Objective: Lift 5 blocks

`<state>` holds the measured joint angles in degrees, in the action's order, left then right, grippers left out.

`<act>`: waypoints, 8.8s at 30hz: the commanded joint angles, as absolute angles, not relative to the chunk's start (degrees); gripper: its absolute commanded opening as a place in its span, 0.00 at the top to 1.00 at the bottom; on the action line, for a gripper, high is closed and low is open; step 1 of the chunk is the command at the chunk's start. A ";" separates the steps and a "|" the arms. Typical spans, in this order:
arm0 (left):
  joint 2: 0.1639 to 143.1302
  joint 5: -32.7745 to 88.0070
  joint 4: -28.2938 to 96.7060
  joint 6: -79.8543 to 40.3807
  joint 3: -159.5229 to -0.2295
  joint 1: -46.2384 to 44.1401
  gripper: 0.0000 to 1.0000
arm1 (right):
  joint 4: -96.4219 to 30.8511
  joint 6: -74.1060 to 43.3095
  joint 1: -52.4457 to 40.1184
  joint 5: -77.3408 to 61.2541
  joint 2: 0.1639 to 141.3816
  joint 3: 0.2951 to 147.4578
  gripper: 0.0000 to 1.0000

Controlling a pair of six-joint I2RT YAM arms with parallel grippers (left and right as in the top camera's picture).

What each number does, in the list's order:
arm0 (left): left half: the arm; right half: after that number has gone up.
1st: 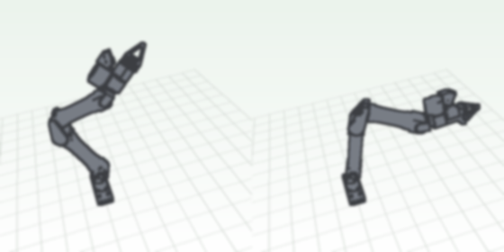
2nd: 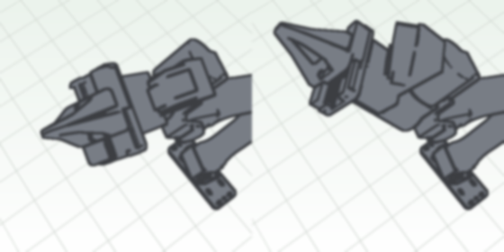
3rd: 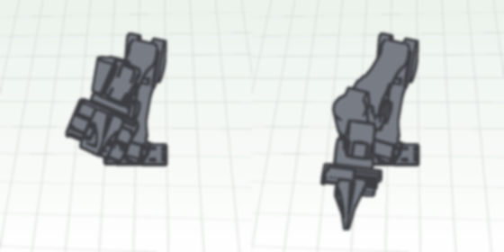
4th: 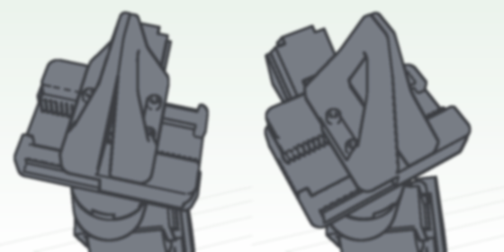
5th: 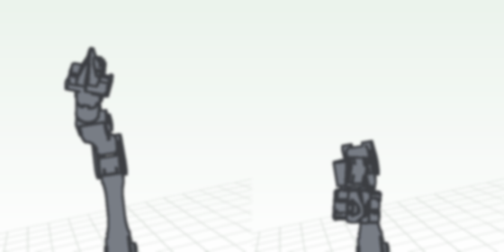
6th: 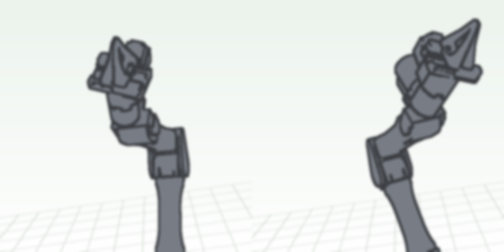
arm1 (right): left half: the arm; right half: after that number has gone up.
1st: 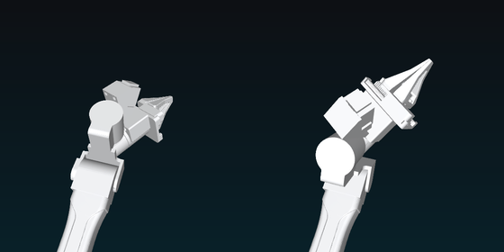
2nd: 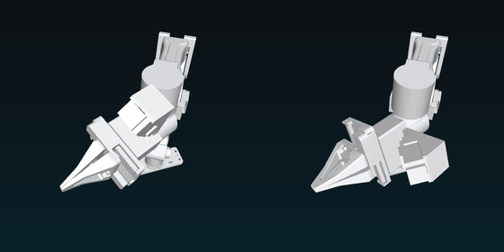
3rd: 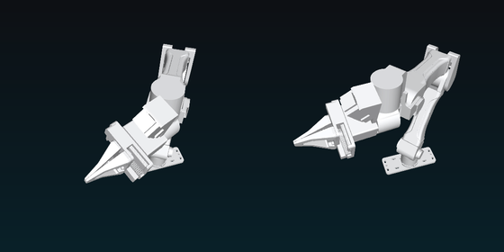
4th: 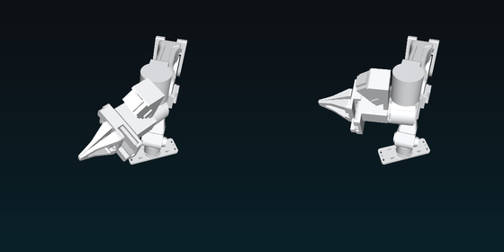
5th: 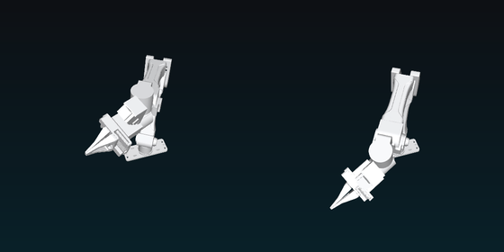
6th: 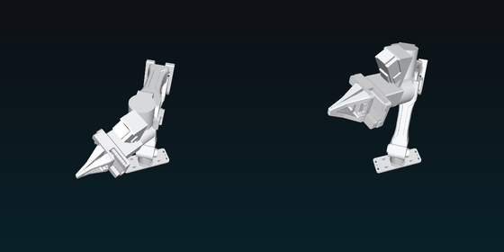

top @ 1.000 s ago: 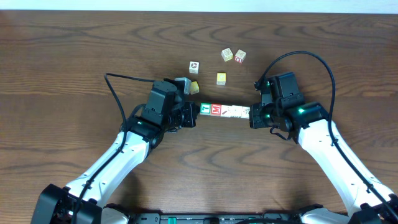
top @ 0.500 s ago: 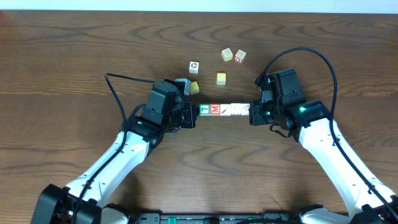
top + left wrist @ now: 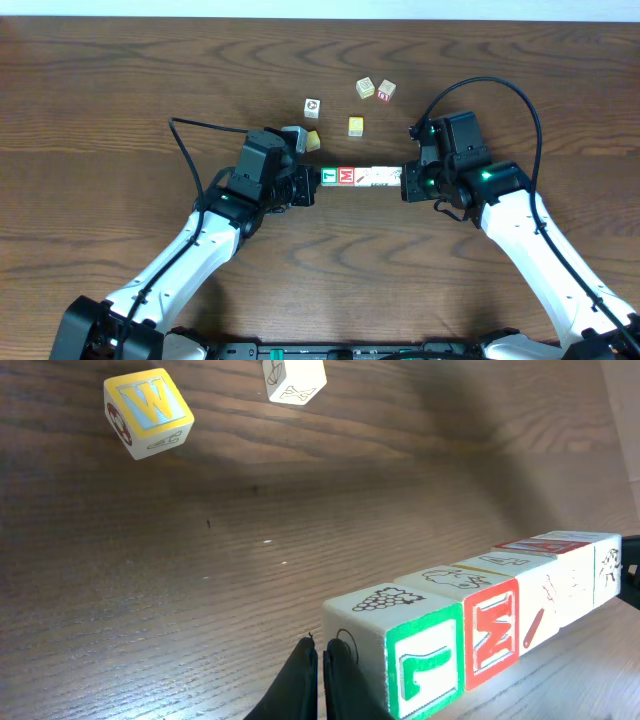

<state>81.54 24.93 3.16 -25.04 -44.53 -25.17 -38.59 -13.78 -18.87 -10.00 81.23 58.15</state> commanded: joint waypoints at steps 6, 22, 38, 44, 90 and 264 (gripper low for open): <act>80.31 36.62 1.26 -24.23 -48.36 -27.94 0.93 | -37.56 -13.04 -21.74 -26.81 80.34 60.01 0.99; 80.31 36.64 1.30 -24.25 -48.34 -27.94 0.93 | -38.57 -13.19 -21.76 -23.79 80.36 60.01 0.99; 80.36 36.38 3.25 -24.23 -48.23 -27.94 0.93 | -39.27 -13.04 -21.76 -22.83 80.36 60.01 0.99; 80.38 35.53 4.05 -24.03 -48.18 -27.97 0.93 | -39.29 -13.02 -21.78 -22.50 80.38 59.99 0.99; 82.00 32.91 6.85 -22.72 -47.22 -28.12 0.93 | -39.24 -13.21 -22.57 -19.94 84.66 59.94 0.99; 91.11 18.15 9.93 -24.93 -46.28 -36.88 0.86 | -40.51 -17.30 -25.58 -21.69 99.50 58.28 0.99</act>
